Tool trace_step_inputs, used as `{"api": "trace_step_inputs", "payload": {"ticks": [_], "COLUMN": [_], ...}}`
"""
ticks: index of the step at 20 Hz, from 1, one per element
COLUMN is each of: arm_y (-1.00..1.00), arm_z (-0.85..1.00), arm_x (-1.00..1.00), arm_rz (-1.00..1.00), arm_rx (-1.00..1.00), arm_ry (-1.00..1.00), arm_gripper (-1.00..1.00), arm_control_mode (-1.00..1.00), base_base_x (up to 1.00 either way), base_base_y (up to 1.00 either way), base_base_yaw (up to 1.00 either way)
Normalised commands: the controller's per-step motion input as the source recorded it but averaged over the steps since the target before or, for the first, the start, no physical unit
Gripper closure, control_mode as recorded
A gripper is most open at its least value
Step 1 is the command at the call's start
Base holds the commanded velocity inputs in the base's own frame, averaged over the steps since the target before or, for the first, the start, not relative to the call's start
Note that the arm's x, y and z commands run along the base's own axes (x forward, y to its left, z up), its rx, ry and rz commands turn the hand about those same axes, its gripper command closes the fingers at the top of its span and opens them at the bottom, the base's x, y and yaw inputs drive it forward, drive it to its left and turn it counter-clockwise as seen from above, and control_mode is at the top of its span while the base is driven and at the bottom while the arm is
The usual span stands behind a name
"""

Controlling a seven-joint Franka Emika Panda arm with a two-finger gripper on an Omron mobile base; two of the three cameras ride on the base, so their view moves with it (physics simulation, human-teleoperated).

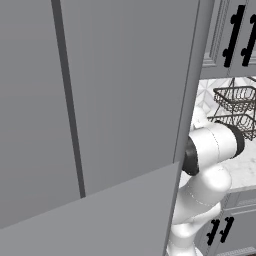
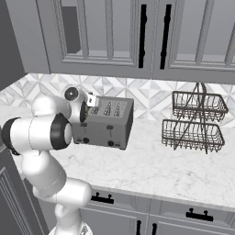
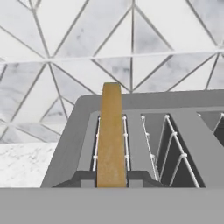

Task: Start the toaster. Once the lever pops up, take the bread to the plate on the dining counter.

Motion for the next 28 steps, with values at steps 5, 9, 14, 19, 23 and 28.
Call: {"api": "trace_step_inputs", "payload": {"ticks": [5,9,14,19,23,28], "arm_y": [0.01,0.03,0.00,0.00,-0.15,-0.45], "arm_z": [0.28,0.47,0.70,0.87,0.56,0.03], "arm_x": [-0.22,-0.32,-0.54,-0.52,-0.86,-1.00], "arm_rz": [0.00,0.00,0.00,0.00,0.00,0.00], "arm_rx": [0.00,0.00,0.00,0.00,0.00,0.00], "arm_ry": [-0.23,-0.12,0.00,0.02,0.13,0.10], "arm_gripper": [1.00,1.00,1.00,1.00,1.00,1.00], "arm_control_mode": [-1.00,-1.00,-1.00,-1.00,-1.00,-1.00], "base_base_x": [0.00,0.00,0.00,0.00,0.00,0.00], "base_base_y": [0.00,0.00,0.00,0.00,0.00,0.00], "base_base_yaw": [0.00,0.00,0.00,0.00,0.00,0.00]}}
